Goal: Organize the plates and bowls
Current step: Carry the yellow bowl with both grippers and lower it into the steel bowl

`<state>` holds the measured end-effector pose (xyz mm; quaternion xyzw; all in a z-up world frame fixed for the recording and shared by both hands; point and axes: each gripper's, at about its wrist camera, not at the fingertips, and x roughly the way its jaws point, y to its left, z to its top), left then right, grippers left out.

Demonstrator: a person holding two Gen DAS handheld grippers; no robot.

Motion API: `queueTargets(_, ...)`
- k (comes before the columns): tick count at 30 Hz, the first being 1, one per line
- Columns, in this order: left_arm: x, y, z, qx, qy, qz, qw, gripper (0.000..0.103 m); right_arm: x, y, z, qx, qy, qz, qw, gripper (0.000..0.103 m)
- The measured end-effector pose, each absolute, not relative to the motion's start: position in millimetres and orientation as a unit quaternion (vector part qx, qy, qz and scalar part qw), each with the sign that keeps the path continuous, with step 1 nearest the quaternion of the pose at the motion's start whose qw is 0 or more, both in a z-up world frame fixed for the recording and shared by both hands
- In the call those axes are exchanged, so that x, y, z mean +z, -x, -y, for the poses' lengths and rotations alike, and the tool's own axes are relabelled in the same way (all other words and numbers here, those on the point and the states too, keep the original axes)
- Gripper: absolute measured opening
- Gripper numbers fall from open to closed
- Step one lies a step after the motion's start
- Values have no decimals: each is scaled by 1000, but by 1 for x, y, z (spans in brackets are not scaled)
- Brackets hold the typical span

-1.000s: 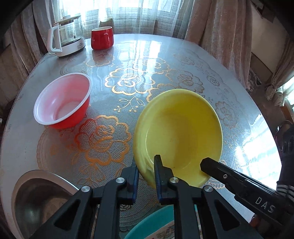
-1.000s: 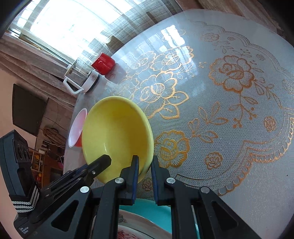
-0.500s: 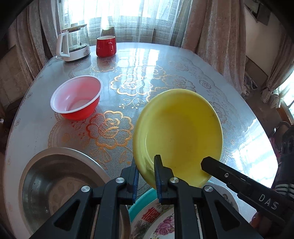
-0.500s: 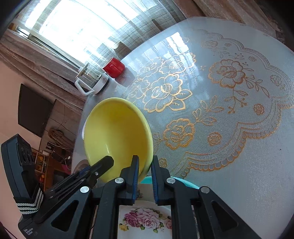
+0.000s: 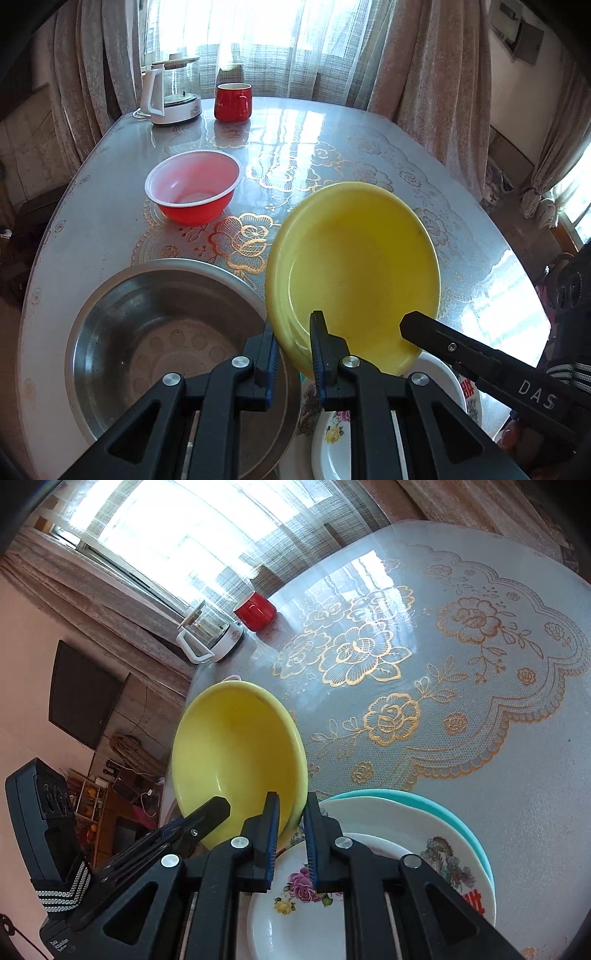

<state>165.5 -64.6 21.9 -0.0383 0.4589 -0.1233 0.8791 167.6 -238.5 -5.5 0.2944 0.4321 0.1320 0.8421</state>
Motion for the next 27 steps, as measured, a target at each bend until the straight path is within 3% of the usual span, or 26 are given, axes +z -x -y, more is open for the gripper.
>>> queueTargets(27,-3,-130,-31,-66,95,-487,866,17,-14,-167,141,204,-243,-474,822,16)
